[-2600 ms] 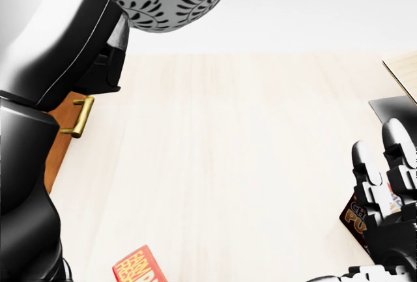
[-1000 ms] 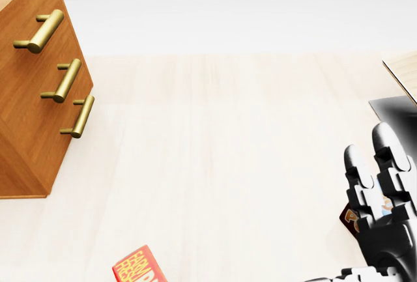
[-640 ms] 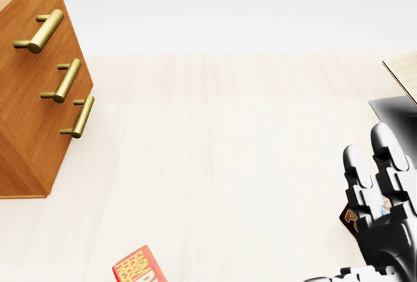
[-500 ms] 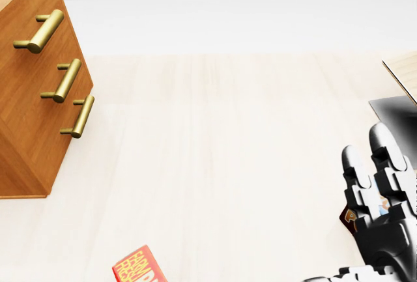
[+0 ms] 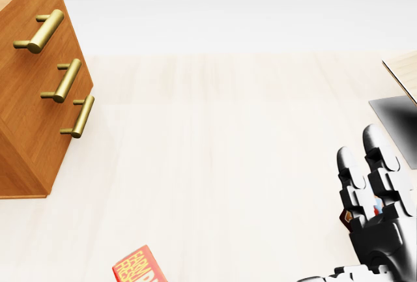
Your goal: Close the top drawer of the cabinet and put the bowl on top of it.
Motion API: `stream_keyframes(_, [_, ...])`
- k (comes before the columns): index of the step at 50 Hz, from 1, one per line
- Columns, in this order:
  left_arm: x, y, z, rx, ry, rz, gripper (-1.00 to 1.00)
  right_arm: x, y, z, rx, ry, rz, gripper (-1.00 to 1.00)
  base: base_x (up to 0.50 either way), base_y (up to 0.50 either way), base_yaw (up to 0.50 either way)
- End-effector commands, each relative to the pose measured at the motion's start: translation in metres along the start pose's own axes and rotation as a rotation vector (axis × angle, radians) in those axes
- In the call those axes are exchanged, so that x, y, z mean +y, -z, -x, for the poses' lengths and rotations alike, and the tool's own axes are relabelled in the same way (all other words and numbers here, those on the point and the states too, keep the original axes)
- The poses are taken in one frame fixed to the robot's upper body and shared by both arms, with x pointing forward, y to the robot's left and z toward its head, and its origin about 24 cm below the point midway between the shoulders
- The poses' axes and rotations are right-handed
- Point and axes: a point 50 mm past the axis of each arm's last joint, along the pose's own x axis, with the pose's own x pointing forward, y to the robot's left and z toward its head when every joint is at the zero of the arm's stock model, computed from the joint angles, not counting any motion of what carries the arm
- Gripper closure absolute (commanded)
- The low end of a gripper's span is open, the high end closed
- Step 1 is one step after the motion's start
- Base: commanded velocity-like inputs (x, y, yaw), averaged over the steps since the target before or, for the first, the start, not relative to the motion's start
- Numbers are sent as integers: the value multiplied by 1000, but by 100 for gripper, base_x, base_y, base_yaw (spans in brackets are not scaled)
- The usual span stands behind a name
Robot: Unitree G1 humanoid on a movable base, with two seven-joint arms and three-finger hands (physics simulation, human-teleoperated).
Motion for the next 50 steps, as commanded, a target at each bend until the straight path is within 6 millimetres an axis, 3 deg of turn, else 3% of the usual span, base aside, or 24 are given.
stream_keyframes(1, [-4, -1, 1, -2, 0, -40, 100, 0, 0, 0, 1, -1, 0, -100, 0, 0, 0])
stream_keyframes(2, [-4, -1, 1, -3, 1, -41, 37, 0, 0, 0, 1, -2, 0, -100, 0, 0, 0])
stream_keyframes(3, [-5, -2, 1, -6, 3, -44, -100, 1, 0, 0, 2, -2, 1, -100, 0, 0, 0])
stream_keyframes(36, [-5, -4, 1, -15, -2, -56, -100, 0, 1, 0, 4, -1, -1, -100, 0, 0, 0])
stream_keyframes(44, [4, -10, -2, -33, -9, -30, -100, 0, 0, 0, 1, -1, 0, -100, 0, 0, 0])
stream_keyframes(50, [22, -24, -6, -85, -17, 36, -100, 1, 0, 0, 2, -1, 1, -100, 0, 0, 0])
